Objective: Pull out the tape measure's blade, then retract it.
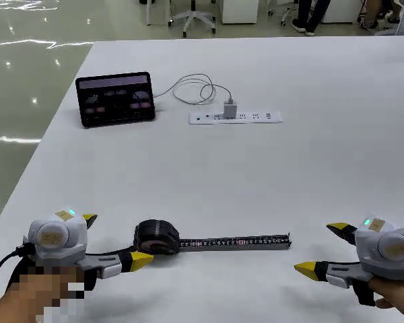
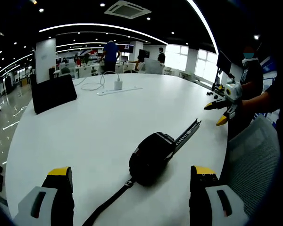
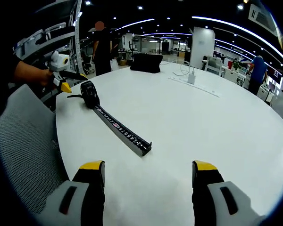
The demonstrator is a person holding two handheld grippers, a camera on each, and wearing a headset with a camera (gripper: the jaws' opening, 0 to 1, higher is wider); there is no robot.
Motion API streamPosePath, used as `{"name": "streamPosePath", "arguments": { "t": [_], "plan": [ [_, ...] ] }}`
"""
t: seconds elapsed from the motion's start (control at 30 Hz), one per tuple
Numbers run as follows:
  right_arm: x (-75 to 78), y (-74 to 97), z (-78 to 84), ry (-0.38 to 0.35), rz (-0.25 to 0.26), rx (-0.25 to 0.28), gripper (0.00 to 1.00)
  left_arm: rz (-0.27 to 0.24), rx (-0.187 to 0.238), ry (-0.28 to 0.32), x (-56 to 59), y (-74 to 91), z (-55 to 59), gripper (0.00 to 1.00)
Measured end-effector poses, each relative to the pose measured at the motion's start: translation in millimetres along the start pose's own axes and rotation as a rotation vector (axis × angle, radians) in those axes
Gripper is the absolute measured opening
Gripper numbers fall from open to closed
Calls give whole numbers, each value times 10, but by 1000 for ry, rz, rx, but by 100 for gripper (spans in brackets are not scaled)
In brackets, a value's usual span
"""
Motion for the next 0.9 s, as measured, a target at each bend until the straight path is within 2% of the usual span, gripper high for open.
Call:
{"name": "streamPosePath", "arguments": {
  "t": [0.17, 0.33, 0.47, 0.57, 0.63, 0.9],
  "plan": [
    [-11, 92, 45, -25, 25, 10, 75, -16, 1, 6, 27, 93, 51, 100],
    [-29, 162, 84, -41, 39, 14, 80, -20, 22, 13, 47, 172, 41, 100],
    [-49, 205, 89, -49, 30, 19, 86, -12, 17, 7, 74, 206, 39, 100],
    [-53, 240, 114, -47, 23, 26, 91, -2, 4, -7, 122, 236, 78, 100],
    [-61, 277, 127, -40, 22, 26, 92, -11, 1, -19, 103, 246, 124, 100],
    [-139, 400, 223, -38, 16, 19, 95, -13, 22, -9, 145, 354, 189, 100]
  ]
}}
Point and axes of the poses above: the centre of the closed fingertips' face, and the gripper's own axes: y roughly backward along the fingers, x roughly to its right, z roughly out of its underside, the point moved 9 cm from there along y, roughly backward along the fingers, and after that the axes turned 6 degrees about -x, right-handed, at the moved point
